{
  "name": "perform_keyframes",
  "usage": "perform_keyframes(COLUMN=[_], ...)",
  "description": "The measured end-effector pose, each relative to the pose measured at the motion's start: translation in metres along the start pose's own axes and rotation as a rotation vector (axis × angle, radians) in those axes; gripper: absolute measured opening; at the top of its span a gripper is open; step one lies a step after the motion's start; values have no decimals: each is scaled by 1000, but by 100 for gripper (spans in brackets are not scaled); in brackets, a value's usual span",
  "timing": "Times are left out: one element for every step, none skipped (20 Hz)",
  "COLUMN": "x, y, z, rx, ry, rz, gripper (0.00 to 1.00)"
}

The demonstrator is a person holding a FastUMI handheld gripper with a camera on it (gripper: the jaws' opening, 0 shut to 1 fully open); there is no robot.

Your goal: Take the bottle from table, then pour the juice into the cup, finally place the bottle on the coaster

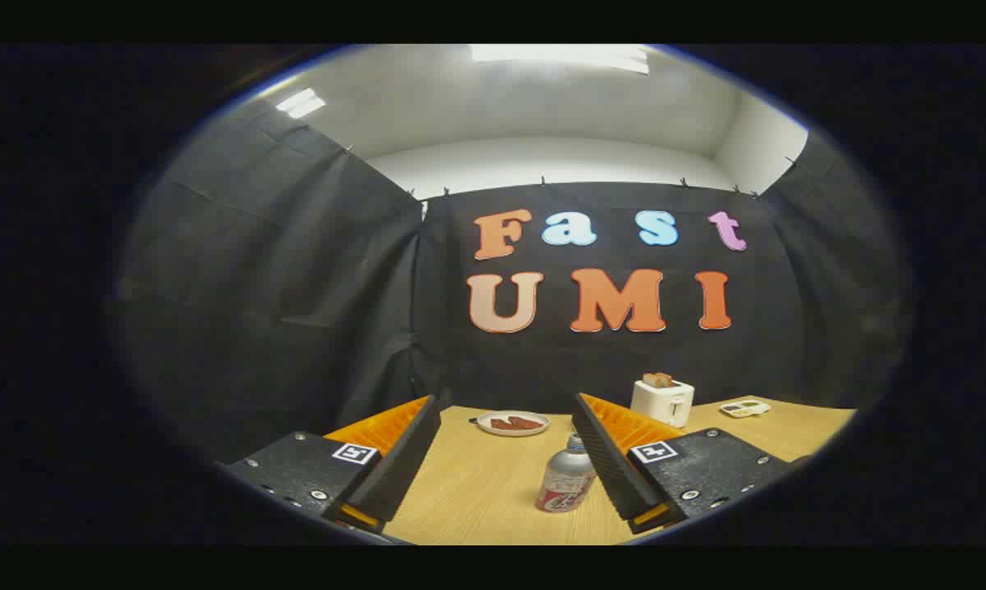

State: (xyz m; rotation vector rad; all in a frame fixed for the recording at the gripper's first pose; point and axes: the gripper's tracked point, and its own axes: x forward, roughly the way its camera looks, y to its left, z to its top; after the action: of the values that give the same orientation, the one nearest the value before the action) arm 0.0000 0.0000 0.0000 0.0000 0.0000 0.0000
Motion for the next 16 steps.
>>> perform_keyframes(x=[2, 4, 5, 7, 7, 9, 9, 9, 9, 8, 9, 8, 8, 10, 10, 10], y=[-5, -7, -8, -10, -13, -16, -19, -19, -19, -18, -17, -19, -20, -21, -21, -21], z=[-2, -6, -10, -14, -15, -16, -15, -15, -14, -14, -14, -12, -12, -11, -9, -6], rx=[-7, -12, -16, -23, -28, -30, -28, -20, -11, -4, -3, -5, -12, -20, -29, -33], ry=[1, 9, 19, 24, 31, 35, 36, 37, 35, 33, 30, 29, 27, 26, 25, 22], rz=[-10, -14, -9, -10, -19, -27, -34, -37, -37, -33, -27, -31, -36, -40, -44, -50], gripper=[96, 96, 96, 96, 96, 96, 96, 96, 96, 96, 96, 96, 96, 96, 96, 96])
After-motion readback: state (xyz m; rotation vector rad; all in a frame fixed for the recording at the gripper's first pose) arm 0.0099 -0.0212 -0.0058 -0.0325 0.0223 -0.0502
